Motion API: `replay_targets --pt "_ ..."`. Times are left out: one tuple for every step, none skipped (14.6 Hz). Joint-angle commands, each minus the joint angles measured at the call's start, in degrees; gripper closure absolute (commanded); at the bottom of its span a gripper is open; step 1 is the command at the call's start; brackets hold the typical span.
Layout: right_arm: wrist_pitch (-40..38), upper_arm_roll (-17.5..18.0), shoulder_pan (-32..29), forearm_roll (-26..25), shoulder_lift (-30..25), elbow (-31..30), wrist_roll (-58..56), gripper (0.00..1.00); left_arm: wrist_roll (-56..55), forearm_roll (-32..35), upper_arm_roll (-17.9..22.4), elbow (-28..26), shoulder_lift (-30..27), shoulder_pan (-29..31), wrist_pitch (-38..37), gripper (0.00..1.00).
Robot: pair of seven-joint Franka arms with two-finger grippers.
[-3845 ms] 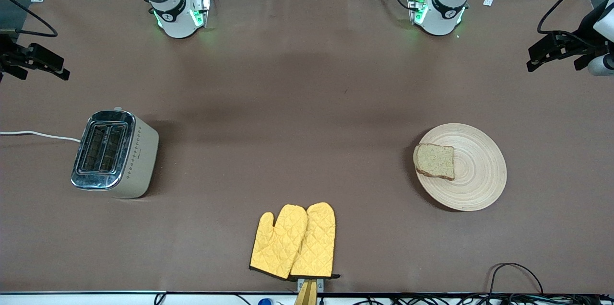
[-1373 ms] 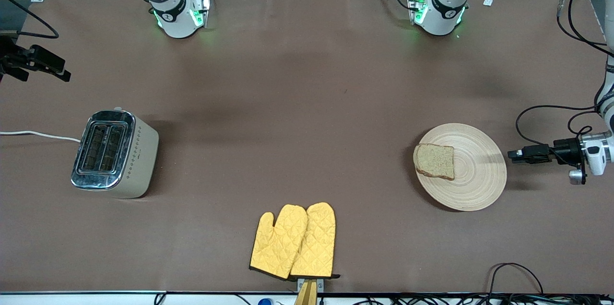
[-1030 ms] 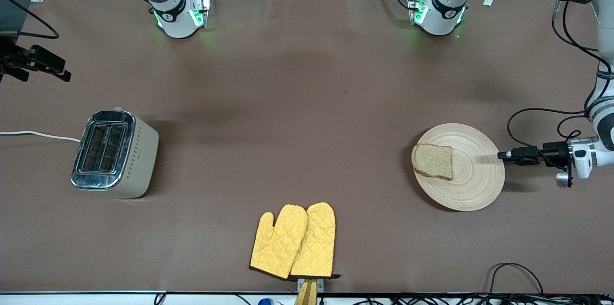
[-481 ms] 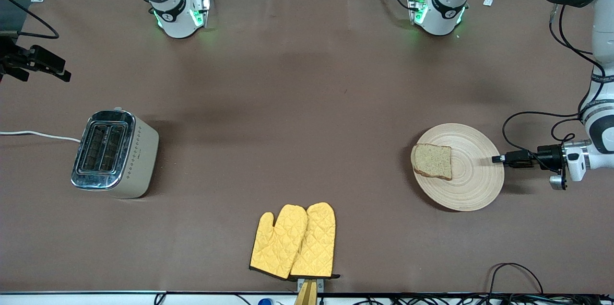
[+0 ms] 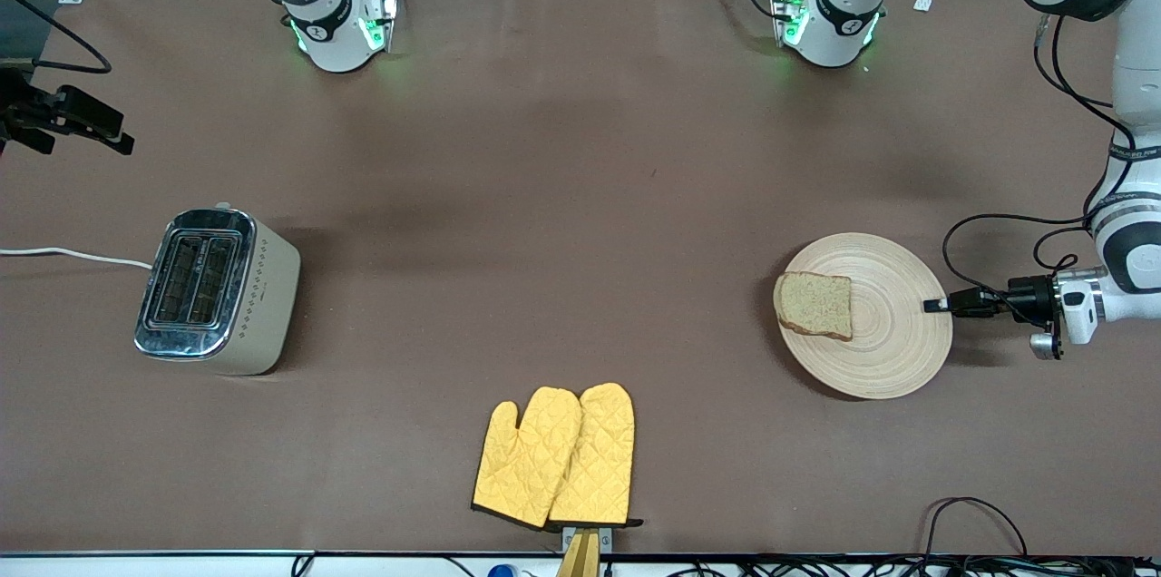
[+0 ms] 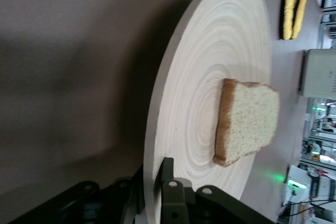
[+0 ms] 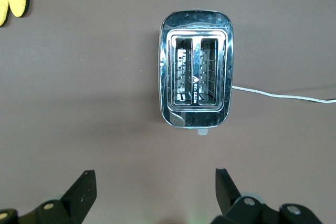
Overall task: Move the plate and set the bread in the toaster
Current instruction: 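Lower the left gripper beside the rim of the wooden plate, then push the plate toward the toaster with the left gripper while the right gripper approaches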
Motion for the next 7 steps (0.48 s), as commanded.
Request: replay_targets --pt "-0.25 0.52 -1.33 0.63 -0.05 0.0 -0.79 0.0 1.95 0.23 0.05 0.64 0.34 -0.58 0.63 1.0" --pt "-0.25 0.52 -1.42 0.63 -0.05 0.0 -0.79 0.0 3.27 0.14 -0.04 0.64 0.08 -0.67 0.63 1.0" --pt "-0.25 0.52 -1.42 0.63 0.04 0.0 -0.79 0.0 3.89 0.14 -0.22 0.99 -0.18 -0.67 0.54 1.0" --pt "-0.25 0.52 -1.42 0.63 -0.05 0.0 -0.87 0.0 4.07 0.23 -0.48 2.82 -0.19 -0.67 -0.33 1.0" --pt "-0.25 0.52 -1.42 0.63 -0.05 0.0 -0.87 0.0 4.16 0.23 -1.35 3.1 -0.19 -0.67 -0.6 1.0" --pt "-0.25 0.52 -1.42 0.63 0.04 0.0 -0.96 0.0 4.16 0.23 -3.1 3.36 -0.36 -0.58 -1.21 1.0" --pt "-0.25 0.52 -1.42 0.63 -0.05 0.0 -0.87 0.0 3.55 0.14 -4.86 3.36 -0.71 -0.58 -2.87 1.0"
